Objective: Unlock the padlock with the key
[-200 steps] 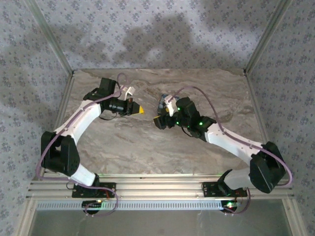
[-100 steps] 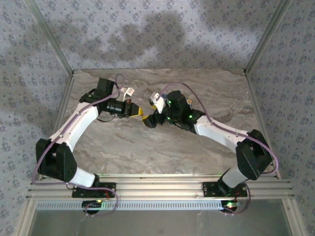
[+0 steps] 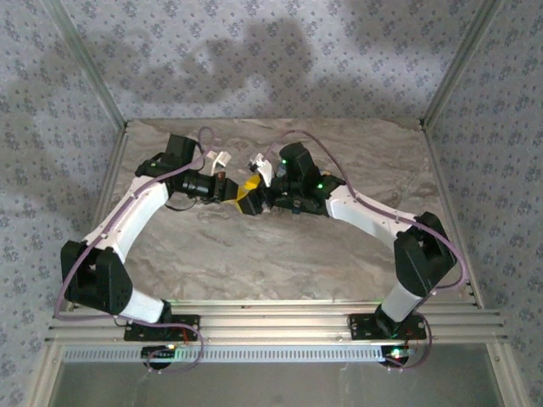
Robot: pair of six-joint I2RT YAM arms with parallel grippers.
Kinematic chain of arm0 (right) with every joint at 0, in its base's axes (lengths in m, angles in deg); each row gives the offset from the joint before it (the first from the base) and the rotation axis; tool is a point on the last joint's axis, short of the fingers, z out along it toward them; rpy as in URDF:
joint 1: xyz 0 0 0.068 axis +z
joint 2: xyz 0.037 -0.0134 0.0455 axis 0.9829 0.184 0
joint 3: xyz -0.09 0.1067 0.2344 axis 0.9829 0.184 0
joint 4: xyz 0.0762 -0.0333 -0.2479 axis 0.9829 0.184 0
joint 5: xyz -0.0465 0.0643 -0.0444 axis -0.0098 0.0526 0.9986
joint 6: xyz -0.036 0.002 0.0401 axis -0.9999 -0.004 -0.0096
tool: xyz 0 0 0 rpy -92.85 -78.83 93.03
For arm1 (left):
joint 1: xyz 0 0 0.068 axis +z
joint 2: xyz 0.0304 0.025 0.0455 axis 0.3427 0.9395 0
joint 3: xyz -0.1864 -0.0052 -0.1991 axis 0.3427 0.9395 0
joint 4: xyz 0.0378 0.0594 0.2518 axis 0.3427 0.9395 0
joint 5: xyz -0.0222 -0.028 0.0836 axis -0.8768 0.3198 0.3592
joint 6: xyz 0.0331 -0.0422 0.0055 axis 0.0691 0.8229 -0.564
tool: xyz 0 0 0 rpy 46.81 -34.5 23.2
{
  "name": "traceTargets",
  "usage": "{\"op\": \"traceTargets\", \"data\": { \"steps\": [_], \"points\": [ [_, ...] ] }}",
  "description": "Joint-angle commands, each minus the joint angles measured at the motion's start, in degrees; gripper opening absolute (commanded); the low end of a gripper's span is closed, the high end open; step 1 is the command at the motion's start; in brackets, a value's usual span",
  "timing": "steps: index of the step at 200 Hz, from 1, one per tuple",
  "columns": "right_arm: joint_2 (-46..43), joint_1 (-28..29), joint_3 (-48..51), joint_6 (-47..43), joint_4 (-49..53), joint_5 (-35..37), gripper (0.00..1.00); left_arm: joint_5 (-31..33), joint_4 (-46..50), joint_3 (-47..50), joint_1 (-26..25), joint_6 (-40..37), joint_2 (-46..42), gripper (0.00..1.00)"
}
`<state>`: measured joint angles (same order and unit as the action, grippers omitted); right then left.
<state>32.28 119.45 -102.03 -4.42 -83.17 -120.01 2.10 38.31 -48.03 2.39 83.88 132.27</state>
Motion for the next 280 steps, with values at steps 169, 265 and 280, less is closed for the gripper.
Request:
{"op": "traceTargets", "data": {
  "steps": [169,265,280],
  "points": [
    [1.17,-1.35,-3.08,3.83,2.47,-2.27,0.00,-5.27,-10.33,2.07,1.56,5.87,-3.10,0.10],
    [-5.40,-2.78,5.49,20.05,-3.71,8.99,0.00,1.92,-23.02,9.53,2.95,10.04,-12.62,0.48],
    [-6.81,-3.77,5.95,25.36,-4.13,10.98,0.00,5.29,-29.20,14.12,2.86,9.74,-17.32,0.59]
  ]
}}
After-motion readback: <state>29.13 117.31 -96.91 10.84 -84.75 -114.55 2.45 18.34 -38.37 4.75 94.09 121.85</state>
